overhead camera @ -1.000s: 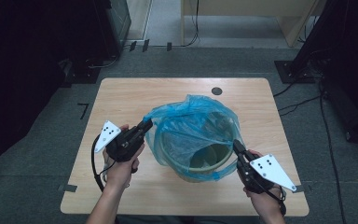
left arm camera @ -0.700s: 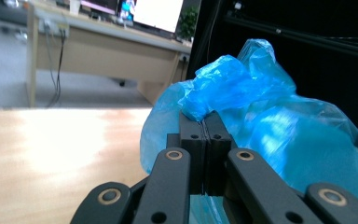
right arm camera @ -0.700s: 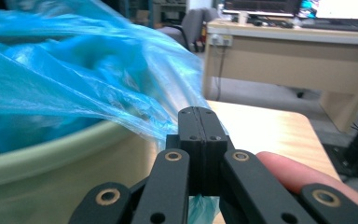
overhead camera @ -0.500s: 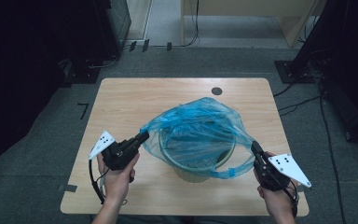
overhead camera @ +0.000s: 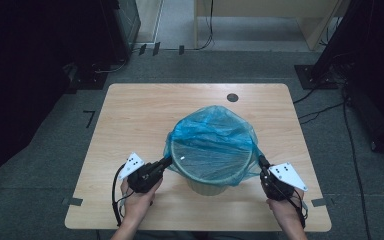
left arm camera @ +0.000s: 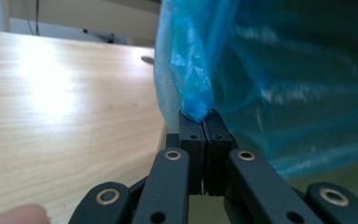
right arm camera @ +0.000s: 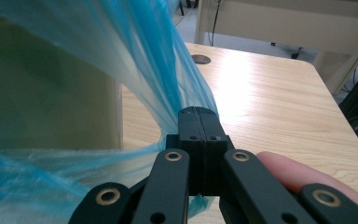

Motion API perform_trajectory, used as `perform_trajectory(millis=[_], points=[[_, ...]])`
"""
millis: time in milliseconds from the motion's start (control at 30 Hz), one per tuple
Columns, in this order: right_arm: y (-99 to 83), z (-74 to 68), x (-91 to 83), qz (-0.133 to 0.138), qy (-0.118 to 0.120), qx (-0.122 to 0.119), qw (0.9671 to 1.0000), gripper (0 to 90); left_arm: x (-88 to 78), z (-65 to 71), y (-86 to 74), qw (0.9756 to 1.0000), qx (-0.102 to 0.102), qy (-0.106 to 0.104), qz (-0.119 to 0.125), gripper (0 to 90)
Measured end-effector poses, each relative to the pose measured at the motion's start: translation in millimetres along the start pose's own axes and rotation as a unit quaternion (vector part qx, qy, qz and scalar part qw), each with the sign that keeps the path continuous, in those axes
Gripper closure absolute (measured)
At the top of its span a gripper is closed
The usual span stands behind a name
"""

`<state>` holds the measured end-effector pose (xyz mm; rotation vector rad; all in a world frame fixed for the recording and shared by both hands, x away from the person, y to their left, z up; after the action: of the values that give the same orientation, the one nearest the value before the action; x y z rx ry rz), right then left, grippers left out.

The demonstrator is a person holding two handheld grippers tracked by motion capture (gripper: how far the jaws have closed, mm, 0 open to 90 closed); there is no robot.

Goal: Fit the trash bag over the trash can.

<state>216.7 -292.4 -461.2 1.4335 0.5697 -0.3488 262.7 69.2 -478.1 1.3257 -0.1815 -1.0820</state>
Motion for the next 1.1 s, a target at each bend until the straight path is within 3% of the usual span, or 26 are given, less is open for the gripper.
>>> perform_trajectory(millis=[133, 267, 367, 467, 567, 633, 700, 767, 800, 833, 867, 967, 1033, 1100], points=[[2.6, 3.3, -5.9, 0.011, 0.003, 0.007, 0.9999, 90.0, 5.1, -9.6, -6.1, 0.9994, -0.020, -0.013, -0.025, 88.3], [5.0, 1.0, -11.8, 0.022, 0.005, 0.002, 0.9998, 90.0, 9.8, -8.8, -9.2, 0.9990, -0.011, 0.000, -0.043, 86.5], [3.3, -2.5, -11.0, 0.021, 0.002, -0.011, 0.9997, 90.0, 8.4, -7.9, -8.7, 0.9992, -0.009, 0.007, -0.039, 84.0], [-0.8, -4.5, -5.2, 0.006, 0.001, -0.020, 0.9998, 90.0, 1.7, -7.4, -6.1, 0.9999, -0.009, 0.000, -0.013, 83.6], [-7.4, -5.9, 4.9, -0.017, 0.006, -0.027, 0.9995, 90.0, -6.2, -4.4, -3.0, 0.9996, 0.003, -0.021, 0.019, 83.2], [-12.5, -8.5, 12.4, -0.040, 0.019, -0.028, 0.9986, 90.0, -8.5, -1.4, -2.5, 0.9988, 0.021, -0.034, 0.027, 83.1], [-14.0, -10.5, 14.3, -0.048, 0.023, -0.034, 0.9980, 90.0, -5.9, -1.2, -4.5, 0.9979, 0.027, -0.057, 0.016, 83.1], [-13.8, -12.5, 13.5, -0.049, 0.021, -0.038, 0.9978, 90.0, 0.0, -4.2, -7.0, 0.9944, 0.011, -0.104, -0.017, 82.0], [-13.7, -12.9, 12.6, -0.048, 0.017, -0.040, 0.9979, 90.0, 2.1, -6.7, -9.1, 0.9939, 0.008, -0.105, -0.031, 81.9], [-13.3, -12.9, 9.9, -0.039, 0.008, -0.041, 0.9984, 90.0, 4.3, -8.8, -11.4, 0.9953, 0.014, -0.084, -0.046, 82.3], [-11.9, -12.8, 5.8, -0.026, 0.002, -0.046, 0.9986, 90.0, 5.7, -9.9, -12.2, 0.9955, 0.014, -0.076, -0.055, 82.5], [-7.9, -13.8, -5.9, 0.012, -0.006, -0.054, 0.9985, 90.0, 14.6, -16.6, -19.5, 0.9935, 0.016, -0.033, -0.108, 82.3], [-5.3, -14.7, -11.7, 0.028, -0.017, -0.061, 0.9976, 90.0, 17.8, -19.7, -21.6, 0.9931, 0.013, -0.005, -0.117, 81.2], [-4.6, -15.6, -12.0, 0.025, -0.014, -0.066, 0.9974, 90.0, 18.0, -21.0, -20.5, 0.9936, 0.007, 0.006, -0.113, 79.4]])
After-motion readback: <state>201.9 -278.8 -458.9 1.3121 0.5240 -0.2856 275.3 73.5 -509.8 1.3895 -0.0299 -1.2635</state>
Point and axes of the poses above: each handheld gripper's, and its own axes: x roughly forward along the jaws, y roughly out of its top, z roughly to its right, the point moved 2 cm from there along x, roughly forward along the jaws, and after that the axes turned 13 degrees about -z, right-handed, at the moved point
